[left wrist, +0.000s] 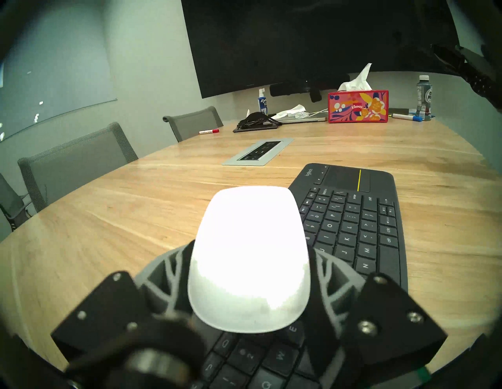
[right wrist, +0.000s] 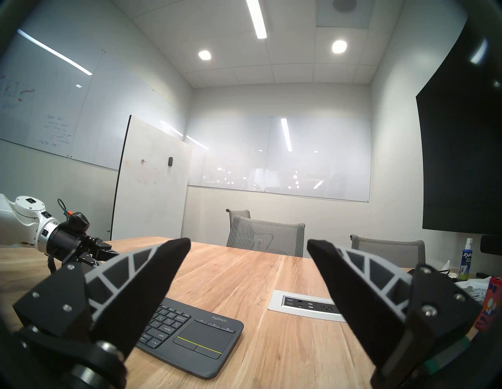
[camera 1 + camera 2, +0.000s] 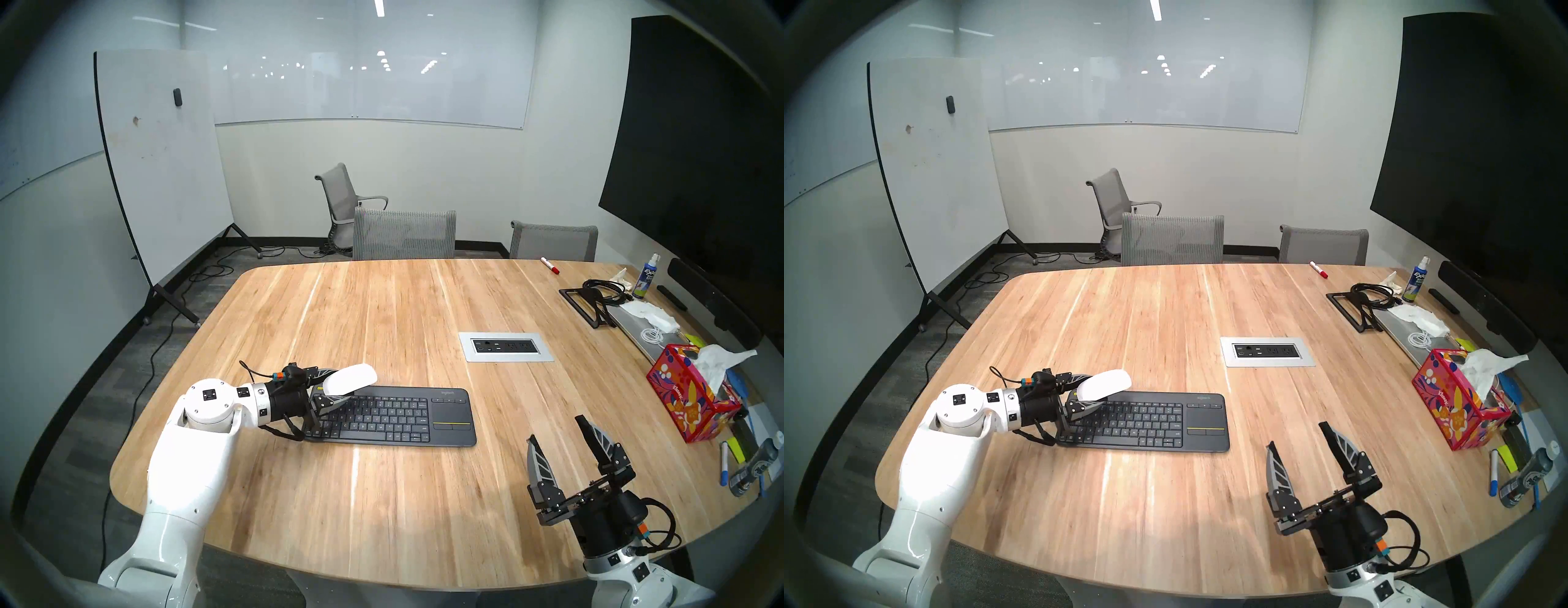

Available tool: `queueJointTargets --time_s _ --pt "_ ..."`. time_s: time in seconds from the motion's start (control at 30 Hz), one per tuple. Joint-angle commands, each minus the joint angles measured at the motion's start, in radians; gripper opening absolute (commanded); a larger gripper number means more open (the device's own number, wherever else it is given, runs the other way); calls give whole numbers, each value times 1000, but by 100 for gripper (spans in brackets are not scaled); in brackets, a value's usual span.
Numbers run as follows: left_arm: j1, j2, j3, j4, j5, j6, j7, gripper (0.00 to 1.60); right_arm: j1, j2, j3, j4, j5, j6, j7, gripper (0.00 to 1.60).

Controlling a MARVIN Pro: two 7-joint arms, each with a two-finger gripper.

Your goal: Put the mouse beside the keyboard

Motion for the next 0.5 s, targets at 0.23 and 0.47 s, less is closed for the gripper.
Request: queueJointTargets --time_s 0.23,0.47 --pt "176 11 -102 -187 -31 37 14 0 -2 -2 1 -12 -2 -2 -1 160" --pt "276 40 -177 -260 -78 17 -42 0 -2 -2 0 -11 -1 -2 -1 160"
